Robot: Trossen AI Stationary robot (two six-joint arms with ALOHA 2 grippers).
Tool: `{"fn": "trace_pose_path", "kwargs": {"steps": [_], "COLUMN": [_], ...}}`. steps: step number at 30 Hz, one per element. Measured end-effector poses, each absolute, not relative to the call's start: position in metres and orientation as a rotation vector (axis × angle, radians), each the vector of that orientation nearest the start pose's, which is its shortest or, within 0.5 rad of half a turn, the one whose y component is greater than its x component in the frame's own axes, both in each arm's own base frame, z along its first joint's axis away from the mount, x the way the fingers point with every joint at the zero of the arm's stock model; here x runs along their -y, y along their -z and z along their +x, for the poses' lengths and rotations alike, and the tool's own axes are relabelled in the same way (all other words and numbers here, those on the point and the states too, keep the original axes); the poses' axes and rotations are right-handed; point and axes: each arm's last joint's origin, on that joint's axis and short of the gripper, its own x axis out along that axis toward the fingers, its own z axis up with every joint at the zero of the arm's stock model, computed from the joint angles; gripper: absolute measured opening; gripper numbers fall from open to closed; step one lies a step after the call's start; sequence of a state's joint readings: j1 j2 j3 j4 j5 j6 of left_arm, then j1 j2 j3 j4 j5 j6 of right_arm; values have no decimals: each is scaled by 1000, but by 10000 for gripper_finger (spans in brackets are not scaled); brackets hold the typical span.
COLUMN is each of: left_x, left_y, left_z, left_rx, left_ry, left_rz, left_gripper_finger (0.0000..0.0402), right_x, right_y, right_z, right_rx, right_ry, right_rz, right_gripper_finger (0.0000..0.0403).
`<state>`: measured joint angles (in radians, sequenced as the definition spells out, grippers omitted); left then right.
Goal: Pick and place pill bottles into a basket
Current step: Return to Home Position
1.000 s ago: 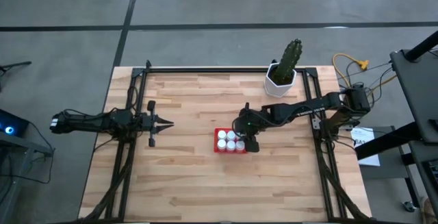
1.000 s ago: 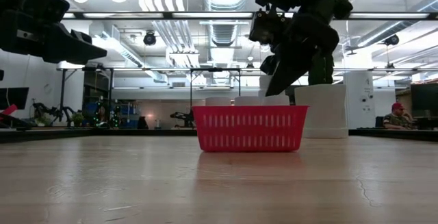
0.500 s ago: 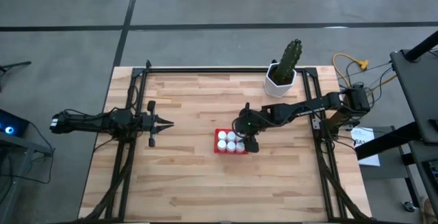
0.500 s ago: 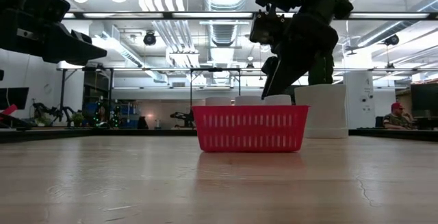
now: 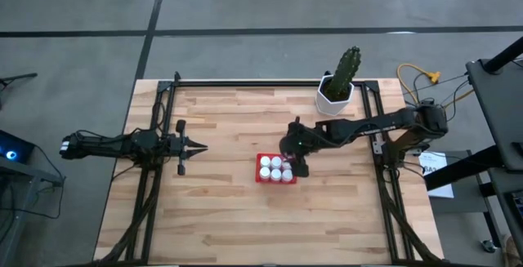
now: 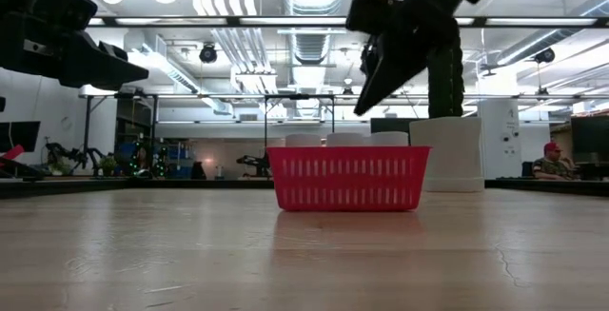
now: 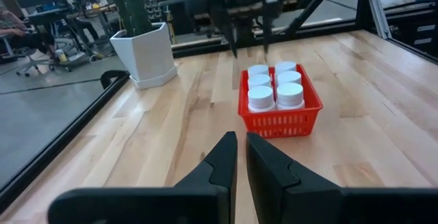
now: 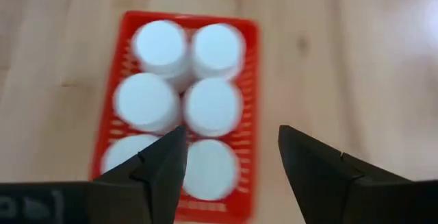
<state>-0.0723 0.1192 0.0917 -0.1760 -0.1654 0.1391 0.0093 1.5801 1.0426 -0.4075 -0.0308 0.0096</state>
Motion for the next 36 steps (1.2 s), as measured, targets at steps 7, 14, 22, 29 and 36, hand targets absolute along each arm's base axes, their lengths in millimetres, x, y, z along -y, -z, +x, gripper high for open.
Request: {"fn": "trace_pose_path", "kwargs": {"steps": [7,14,22,29,36], "left_x": [2,3,3,3,3], "left_y": [-181,-192,-189,-190,-190], "left_z": [97,89,90,90,91], "left_rx": [-163,-71,-77,-63,-53], "left_ry": [-80,-58,-36,-32,-32], "left_rz": [186,183,198,196,194], "left_gripper_finger": [15,15,15,15,15], "right_x": [3,4,5,6,4], "right_y": [-254,-276,-261,-232,-220], "right_z": [312,281,225,185,154], "right_rx": [-861,-642,-339,-203,-53], "right_ry": [96,98,73,-6,-50], "right_rz": [-105,-138,-120,-75,-73], "right_gripper_finger": [212,118,14,9,8]}}
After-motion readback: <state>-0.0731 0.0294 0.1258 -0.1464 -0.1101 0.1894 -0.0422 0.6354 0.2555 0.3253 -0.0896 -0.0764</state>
